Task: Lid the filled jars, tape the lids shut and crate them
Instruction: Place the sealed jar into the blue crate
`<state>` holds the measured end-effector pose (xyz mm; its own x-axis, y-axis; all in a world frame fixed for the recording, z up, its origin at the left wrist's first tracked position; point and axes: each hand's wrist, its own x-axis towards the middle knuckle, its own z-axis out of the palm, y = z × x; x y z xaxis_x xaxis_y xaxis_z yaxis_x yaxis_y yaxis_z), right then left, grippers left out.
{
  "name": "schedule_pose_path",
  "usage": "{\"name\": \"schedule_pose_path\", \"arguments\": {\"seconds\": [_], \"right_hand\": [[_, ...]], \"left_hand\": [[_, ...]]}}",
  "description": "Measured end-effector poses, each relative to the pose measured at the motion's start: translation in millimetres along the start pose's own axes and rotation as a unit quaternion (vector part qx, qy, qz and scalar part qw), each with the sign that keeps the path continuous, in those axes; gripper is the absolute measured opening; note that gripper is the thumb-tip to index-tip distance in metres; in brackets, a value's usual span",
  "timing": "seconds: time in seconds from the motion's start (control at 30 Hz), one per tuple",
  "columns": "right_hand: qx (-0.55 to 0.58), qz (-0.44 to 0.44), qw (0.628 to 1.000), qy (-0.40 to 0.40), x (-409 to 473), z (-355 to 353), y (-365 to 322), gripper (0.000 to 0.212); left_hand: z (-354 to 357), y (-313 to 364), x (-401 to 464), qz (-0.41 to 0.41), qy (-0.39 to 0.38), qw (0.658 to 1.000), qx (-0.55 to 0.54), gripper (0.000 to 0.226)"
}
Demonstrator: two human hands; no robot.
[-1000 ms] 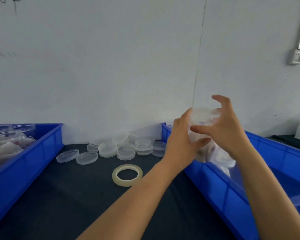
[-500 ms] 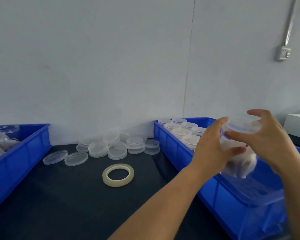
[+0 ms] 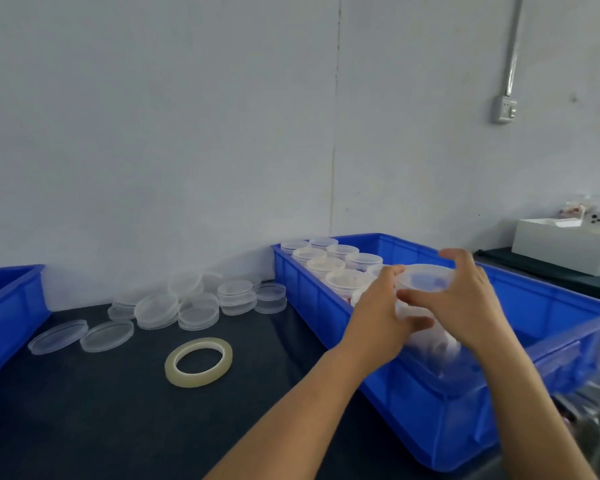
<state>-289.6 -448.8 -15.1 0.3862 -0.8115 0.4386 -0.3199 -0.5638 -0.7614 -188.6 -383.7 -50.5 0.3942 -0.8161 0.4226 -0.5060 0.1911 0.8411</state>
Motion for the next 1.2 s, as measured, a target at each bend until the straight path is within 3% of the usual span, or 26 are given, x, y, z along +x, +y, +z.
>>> {"name": "schedule_pose_path", "arguments": {"seconds": [0.3,0.43,0.57,0.67,0.83,0.97,1.1,1.2], "right_hand": [[-0.023,0.077,0.992,-0.092,-4,8,12,0.095],[-0.065,0.114,0.974,-0.186,-9,11,15,0.097],[-0.171,0.107,0.941,-0.274,-9,12,14,0.074],[-0.209,0.103,0.928,-0.29,-7,13,14,0.067],[-0.286,0.112,0.925,-0.225,-15,23,1,0.054],[-0.319,0.043,0.931,-0.17,-30,33,-30,0.042],[-0.186,-0.081,0.962,-0.181,-56,61,-82,0.031],[-0.071,-0.157,0.959,-0.224,-79,97,-122,0.023]], "left_hand": [[-2,-4,-9,0.006,-0.024,0.984,0.177,0.076],[-5,-2,-12,0.017,-0.024,0.938,0.345,0.066],[-5,2,-14,0.035,-0.072,0.879,0.469,0.054],[-3,5,-15,0.03,-0.09,0.868,0.488,0.052],[-9,5,-24,0.014,-0.097,0.894,0.438,0.053],[-39,9,-42,0.056,-0.036,0.908,0.414,0.047],[-94,19,-68,0.071,0.056,0.9,0.426,0.041],[-144,23,-97,0.036,0.118,0.884,0.451,0.039]]}}
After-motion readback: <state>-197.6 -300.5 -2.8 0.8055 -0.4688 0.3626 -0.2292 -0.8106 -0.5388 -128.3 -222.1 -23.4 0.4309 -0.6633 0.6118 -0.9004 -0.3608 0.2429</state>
